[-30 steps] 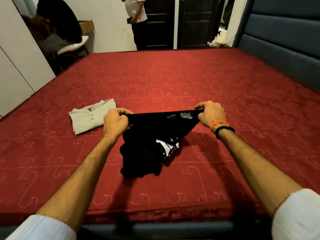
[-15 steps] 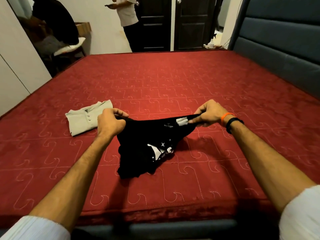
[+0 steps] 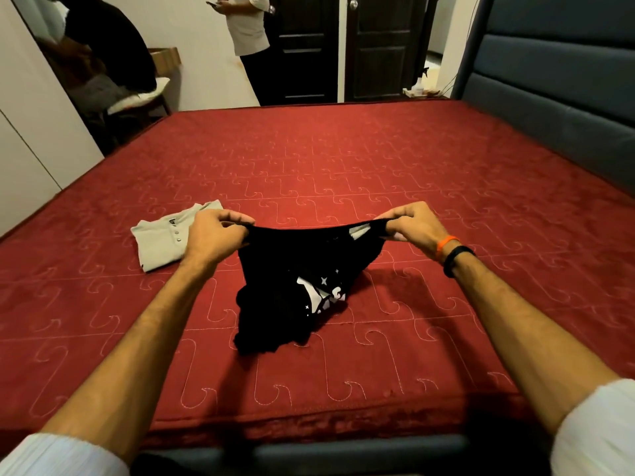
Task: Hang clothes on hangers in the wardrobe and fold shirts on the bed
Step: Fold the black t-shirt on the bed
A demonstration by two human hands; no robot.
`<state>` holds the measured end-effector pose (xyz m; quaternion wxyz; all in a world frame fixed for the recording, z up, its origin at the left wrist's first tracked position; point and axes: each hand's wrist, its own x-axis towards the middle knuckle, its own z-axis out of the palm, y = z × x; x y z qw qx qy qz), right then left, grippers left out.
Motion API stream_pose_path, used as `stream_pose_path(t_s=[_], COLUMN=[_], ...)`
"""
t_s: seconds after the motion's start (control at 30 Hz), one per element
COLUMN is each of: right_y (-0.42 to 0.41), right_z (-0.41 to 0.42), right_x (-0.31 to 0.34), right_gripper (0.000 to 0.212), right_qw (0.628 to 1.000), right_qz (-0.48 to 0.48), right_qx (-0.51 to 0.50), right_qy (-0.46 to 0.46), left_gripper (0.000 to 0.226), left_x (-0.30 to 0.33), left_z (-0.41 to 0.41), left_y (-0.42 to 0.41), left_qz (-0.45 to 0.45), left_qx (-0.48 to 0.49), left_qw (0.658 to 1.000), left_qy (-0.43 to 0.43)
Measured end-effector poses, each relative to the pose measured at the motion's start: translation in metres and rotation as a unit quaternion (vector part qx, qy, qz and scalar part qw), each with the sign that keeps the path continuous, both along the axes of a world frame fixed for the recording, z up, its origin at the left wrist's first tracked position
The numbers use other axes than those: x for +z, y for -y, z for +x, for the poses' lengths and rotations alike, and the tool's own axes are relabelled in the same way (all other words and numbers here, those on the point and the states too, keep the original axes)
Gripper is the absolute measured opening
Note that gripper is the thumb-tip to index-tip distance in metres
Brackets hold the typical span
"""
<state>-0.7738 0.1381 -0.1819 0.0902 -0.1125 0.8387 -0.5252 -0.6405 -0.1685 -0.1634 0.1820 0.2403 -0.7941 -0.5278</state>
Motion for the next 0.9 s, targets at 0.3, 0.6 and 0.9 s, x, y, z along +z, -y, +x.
stream_pose_path(t_s=[0.3, 0.6, 0.9], right_y=[-0.002, -0.003, -0.006], right_z=[0.004, 0.003, 0.006], right_x=[-0.008, -0.001, 0.011], right_gripper=[0.022, 0.014, 0.007], right_qw=[0.978, 0.984, 0.982], right_qz=[0.127, 0.003, -0.07], right_qx=[0.003, -0.039, -0.046], right_qy=[-0.163, -0.175, -0.169], left_gripper=[0.034, 0.015, 0.031], left_x=[-0.018, -0.017, -0.006], left_z=[0.004, 0.005, -0.004], left_y=[-0.009, -0.016, -0.021], left_qz=[-0.262, -0.262, -0.177], left_qx=[0.035, 0.094, 0.027], left_qw=[0.964, 0.956, 0.977], left_qy=[-0.013, -0.095, -0.116])
